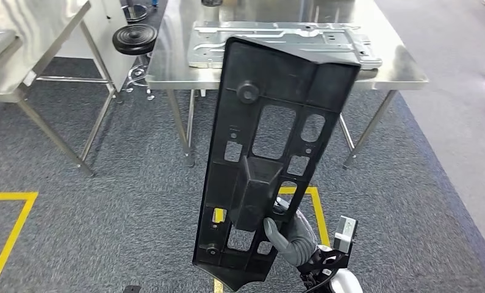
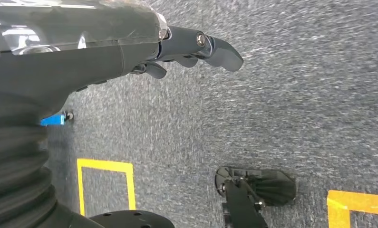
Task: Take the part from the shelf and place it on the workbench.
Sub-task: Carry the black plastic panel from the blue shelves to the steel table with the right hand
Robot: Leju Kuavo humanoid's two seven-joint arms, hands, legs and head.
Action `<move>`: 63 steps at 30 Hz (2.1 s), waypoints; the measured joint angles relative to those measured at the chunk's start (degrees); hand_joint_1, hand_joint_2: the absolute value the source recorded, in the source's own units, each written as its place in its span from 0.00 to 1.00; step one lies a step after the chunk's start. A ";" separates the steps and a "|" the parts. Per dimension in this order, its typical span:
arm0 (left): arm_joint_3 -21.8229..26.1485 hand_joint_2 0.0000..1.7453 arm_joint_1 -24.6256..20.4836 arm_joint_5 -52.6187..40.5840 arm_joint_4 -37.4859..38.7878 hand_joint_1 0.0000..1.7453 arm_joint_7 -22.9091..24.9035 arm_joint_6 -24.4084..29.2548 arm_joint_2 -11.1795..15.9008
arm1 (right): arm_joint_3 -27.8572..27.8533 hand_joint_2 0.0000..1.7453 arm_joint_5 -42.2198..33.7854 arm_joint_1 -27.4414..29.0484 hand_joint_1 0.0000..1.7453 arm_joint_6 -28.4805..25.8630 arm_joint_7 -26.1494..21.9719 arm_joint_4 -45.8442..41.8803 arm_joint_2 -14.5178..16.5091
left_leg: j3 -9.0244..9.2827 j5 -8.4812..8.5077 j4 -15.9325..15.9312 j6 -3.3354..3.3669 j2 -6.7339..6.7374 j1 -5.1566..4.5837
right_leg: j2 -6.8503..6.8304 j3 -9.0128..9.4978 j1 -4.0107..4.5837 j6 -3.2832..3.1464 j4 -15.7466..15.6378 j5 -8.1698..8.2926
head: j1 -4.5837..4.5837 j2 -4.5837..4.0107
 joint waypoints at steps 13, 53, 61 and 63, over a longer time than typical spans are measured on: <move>0.96 1.00 1.50 0.42 0.00 0.00 3.81 1.25 1.10 | 0.66 1.00 -0.33 -1.29 1.00 0.03 -0.90 2.60 1.28 | -3.27 -8.13 11.78 -3.11 -1.64 0.04 | 0.32 9.07 0.40 -3.18 -17.10 6.58 | -0.06 0.00; 4.29 1.00 1.81 3.33 -0.02 0.00 3.92 3.10 3.30 | 1.01 1.00 0.78 -6.68 1.00 2.04 -2.54 10.20 3.89 | -1.95 0.87 1.00 -1.96 -2.59 -0.26 | 0.67 10.63 0.64 -1.61 -16.54 4.64 | 0.02 -0.01; 4.28 1.00 2.02 2.66 -0.02 0.00 2.05 2.56 3.38 | 1.06 1.00 2.23 -5.47 1.00 0.81 -3.14 10.10 3.77 | -1.75 1.16 0.48 -0.01 -3.40 -0.08 | 0.17 3.01 0.15 0.21 -0.46 -3.10 | 0.02 0.00; 4.24 1.00 2.04 2.49 -0.02 0.00 0.61 2.25 3.36 | 1.08 1.00 2.51 -4.93 1.00 0.58 -3.14 10.10 3.66 | -1.67 1.11 0.53 -0.05 -4.21 -0.12 | 0.22 3.42 0.12 0.05 -1.98 -0.90 | 0.02 0.00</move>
